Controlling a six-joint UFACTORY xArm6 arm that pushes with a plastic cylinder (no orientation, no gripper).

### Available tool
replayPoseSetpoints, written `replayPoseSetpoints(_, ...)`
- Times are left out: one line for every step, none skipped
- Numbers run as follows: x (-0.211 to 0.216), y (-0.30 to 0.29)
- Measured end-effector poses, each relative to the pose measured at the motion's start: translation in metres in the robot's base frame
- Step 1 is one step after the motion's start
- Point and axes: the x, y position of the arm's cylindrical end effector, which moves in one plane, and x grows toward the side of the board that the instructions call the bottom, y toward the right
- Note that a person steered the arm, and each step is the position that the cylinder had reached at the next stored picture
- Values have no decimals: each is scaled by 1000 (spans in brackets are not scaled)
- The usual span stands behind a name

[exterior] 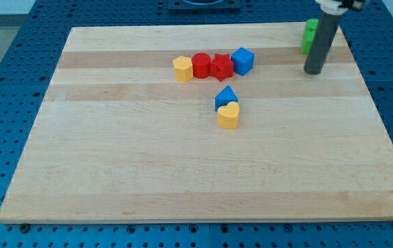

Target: Place the blue cube at the top center of the board

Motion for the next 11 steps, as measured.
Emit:
replayPoseSetpoints(5,-29)
replayPoseSetpoints(5,-64)
replayPoseSetpoints(2,-91)
replayPoseSetpoints(-14,-98)
replayPoseSetpoints(-24,-120)
replayPoseSetpoints(-25,-140)
replayPoseSetpoints(-30,-145)
replayPoseSetpoints(-45,-143)
replayPoseSetpoints(-62,-143)
replayPoseSetpoints(-72,-148)
replayPoseSetpoints(-80,-150)
